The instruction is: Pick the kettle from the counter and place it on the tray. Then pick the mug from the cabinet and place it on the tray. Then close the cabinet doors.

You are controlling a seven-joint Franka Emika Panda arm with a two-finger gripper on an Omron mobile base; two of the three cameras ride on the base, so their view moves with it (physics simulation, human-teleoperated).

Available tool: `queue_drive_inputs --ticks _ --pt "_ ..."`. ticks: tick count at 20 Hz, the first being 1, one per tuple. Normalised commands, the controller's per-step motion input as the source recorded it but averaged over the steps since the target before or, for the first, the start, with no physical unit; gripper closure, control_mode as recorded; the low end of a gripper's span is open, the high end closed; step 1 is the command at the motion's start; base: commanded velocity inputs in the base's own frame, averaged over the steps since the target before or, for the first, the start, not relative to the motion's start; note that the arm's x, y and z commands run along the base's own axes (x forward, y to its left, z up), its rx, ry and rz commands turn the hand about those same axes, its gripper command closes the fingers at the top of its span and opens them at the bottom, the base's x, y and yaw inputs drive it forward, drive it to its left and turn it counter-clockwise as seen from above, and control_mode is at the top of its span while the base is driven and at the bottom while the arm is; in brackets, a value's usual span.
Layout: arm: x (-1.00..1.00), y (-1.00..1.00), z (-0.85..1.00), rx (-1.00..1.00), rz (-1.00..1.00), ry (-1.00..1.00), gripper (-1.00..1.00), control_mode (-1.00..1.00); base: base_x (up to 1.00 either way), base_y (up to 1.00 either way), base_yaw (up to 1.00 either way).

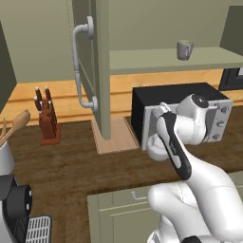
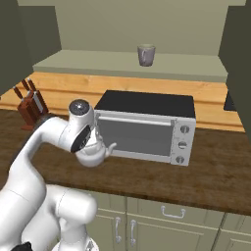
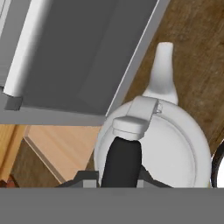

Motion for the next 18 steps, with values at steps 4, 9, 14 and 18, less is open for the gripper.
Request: queue_drive_inputs --ticks 4,9,14,18 --pt "-0.02 0.59 -0.04 -0.11 0.13 0.07 1.0 -1.0 0.0 0.0 0.0" --pt "0.0 0.25 -0.03 -0.12 0.04 0.04 1.0 -1.0 0.0 0.0 0.0" --pt "0.0 0.38 -0.05 -0.09 0.18 0.0 1.0 -1.0 0.0 0.0 0.0" --pt "0.0 0.41 -0.07 -0.12 0.5 0.0 1.0 -1.0 0.0 0.0 0.0"
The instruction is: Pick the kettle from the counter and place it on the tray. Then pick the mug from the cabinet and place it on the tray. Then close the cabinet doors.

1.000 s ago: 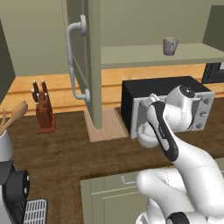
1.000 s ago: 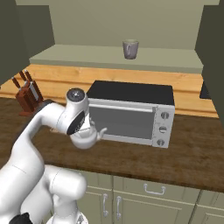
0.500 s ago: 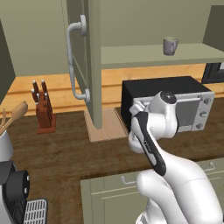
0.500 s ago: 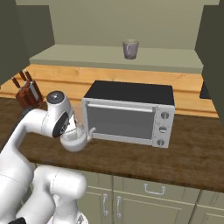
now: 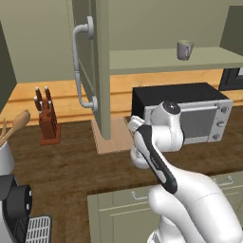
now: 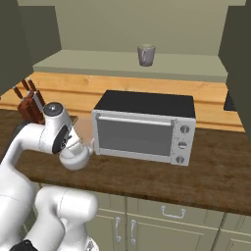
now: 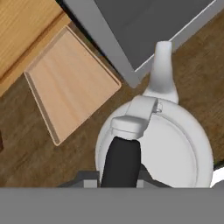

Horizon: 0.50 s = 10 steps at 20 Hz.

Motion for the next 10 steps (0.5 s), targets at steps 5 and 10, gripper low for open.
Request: queue_drive_inputs --ticks 5,10 --pt "0.0 0.2 -0.06 -0.13 0.5 0.01 1.0 -1.0 0.0 0.0 0.0" --pt "0.01 0.35 -0.13 -0.22 0.18 0.0 1.0 -1.0 0.0 0.0 0.0"
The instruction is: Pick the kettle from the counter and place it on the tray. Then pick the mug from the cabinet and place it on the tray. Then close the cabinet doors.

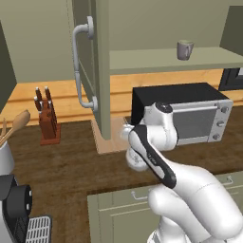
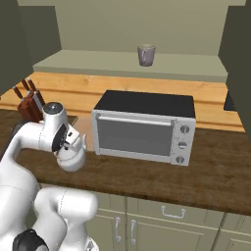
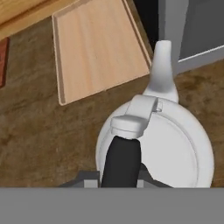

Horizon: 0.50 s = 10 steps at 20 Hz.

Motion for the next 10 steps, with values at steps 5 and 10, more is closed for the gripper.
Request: queue_drive_inputs --ticks 5,10 --pt "0.02 0.67 -0.21 -0.36 0.1 0.0 1.0 -1.0 0.0 0.0 0.0" --pt "0.01 0.17 0.0 -0.14 0.01 0.0 1.0 -1.0 0.0 0.0 0.0"
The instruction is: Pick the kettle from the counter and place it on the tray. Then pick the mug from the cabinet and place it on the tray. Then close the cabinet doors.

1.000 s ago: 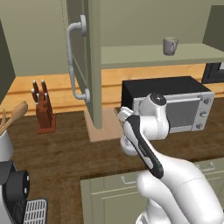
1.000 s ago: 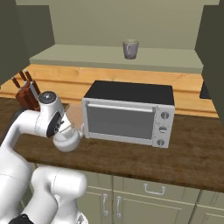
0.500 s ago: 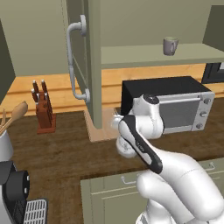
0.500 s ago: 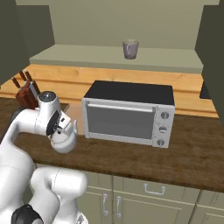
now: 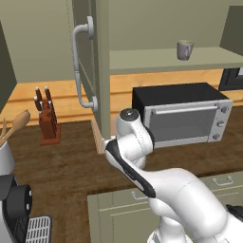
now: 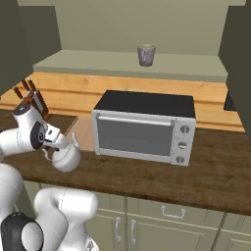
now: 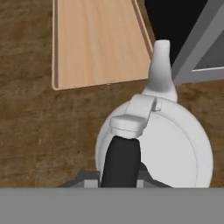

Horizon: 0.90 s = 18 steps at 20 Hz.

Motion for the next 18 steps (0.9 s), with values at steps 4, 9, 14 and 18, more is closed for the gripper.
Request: queue_drive_inputs --ticks 4,9,14,18 --pt "0.09 0.0 0.0 0.0 0.17 0.0 1.0 -1.0 0.0 0.0 0.0" --pt "0.16 0.0 0.15 0.08 0.26 -0.01 1.0 -1.0 0.0 0.0 0.0" --pt "0.14 0.0 0.26 0.11 0.12 -0.07 1.0 -1.0 0.0 0.0 0.0" --pt "0.07 0.0 0.14 0.01 0.0 -0.06 1.0 -1.0 0.0 0.0 0.0"
